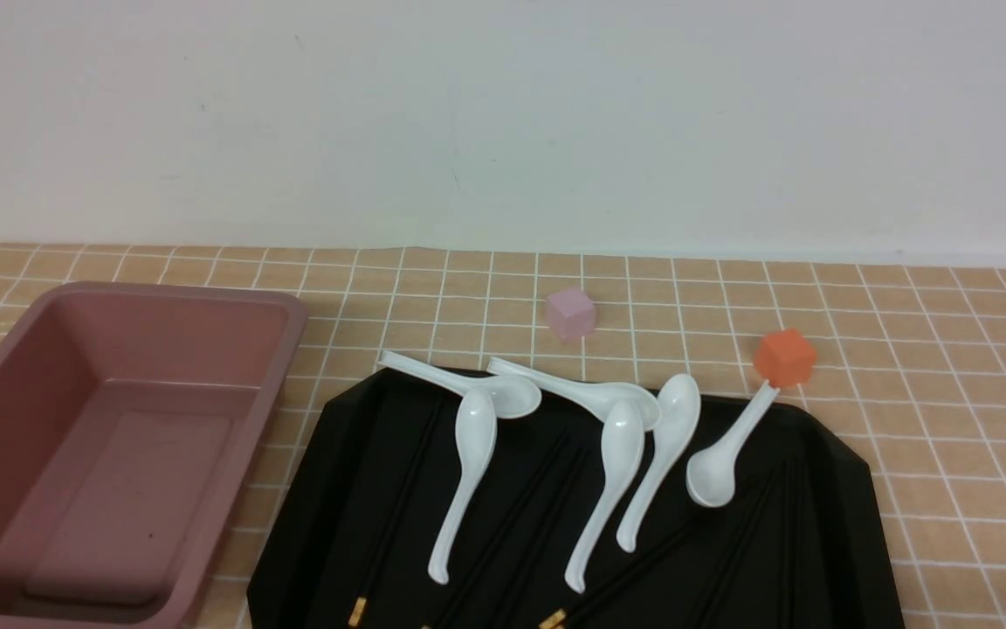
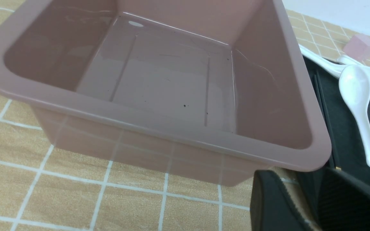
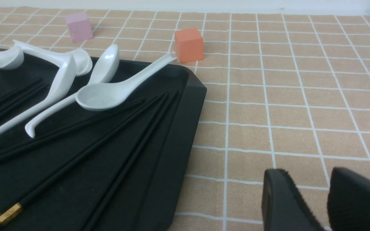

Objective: On brown tablecloth take chopsticks from black tray and put them in box.
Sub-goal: 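Reach over to the black tray and grasp a pair of chopsticks with the left gripper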

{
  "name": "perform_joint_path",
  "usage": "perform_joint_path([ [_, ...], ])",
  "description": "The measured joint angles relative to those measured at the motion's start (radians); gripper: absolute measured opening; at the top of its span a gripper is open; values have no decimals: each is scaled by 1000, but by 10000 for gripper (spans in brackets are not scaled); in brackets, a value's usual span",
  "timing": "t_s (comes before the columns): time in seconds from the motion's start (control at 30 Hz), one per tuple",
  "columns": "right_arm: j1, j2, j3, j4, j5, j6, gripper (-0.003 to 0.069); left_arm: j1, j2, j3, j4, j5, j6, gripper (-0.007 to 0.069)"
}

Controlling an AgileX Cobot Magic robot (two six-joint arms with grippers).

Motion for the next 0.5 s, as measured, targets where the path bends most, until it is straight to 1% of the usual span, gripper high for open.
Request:
perform_joint_path([
  [0.13, 0, 0, 0, 0, 0, 0, 240, 0, 0, 0, 4, -12, -3, 239],
  [0.17, 0, 0, 0, 0, 0, 0, 240, 0, 0, 0, -10, -15, -13, 239],
  [0.23, 0, 0, 0, 0, 0, 0, 240, 0, 0, 0, -79, -22, -61, 239],
  [0.27, 0, 0, 0, 0, 0, 0, 240, 0, 0, 0, -126, -25, -95, 239],
  [0.33, 0, 0, 0, 0, 0, 0, 240, 0, 0, 0, -274, -33, -198, 239],
  [0.37, 0, 0, 0, 0, 0, 0, 240, 0, 0, 0, -305, -34, -220, 239],
  [0.4, 0, 0, 0, 0, 0, 0, 240, 0, 0, 0, -412, -39, -290, 239],
  [0.5, 0, 0, 0, 0, 0, 0, 240, 0, 0, 0, -590, -67, -389, 239],
])
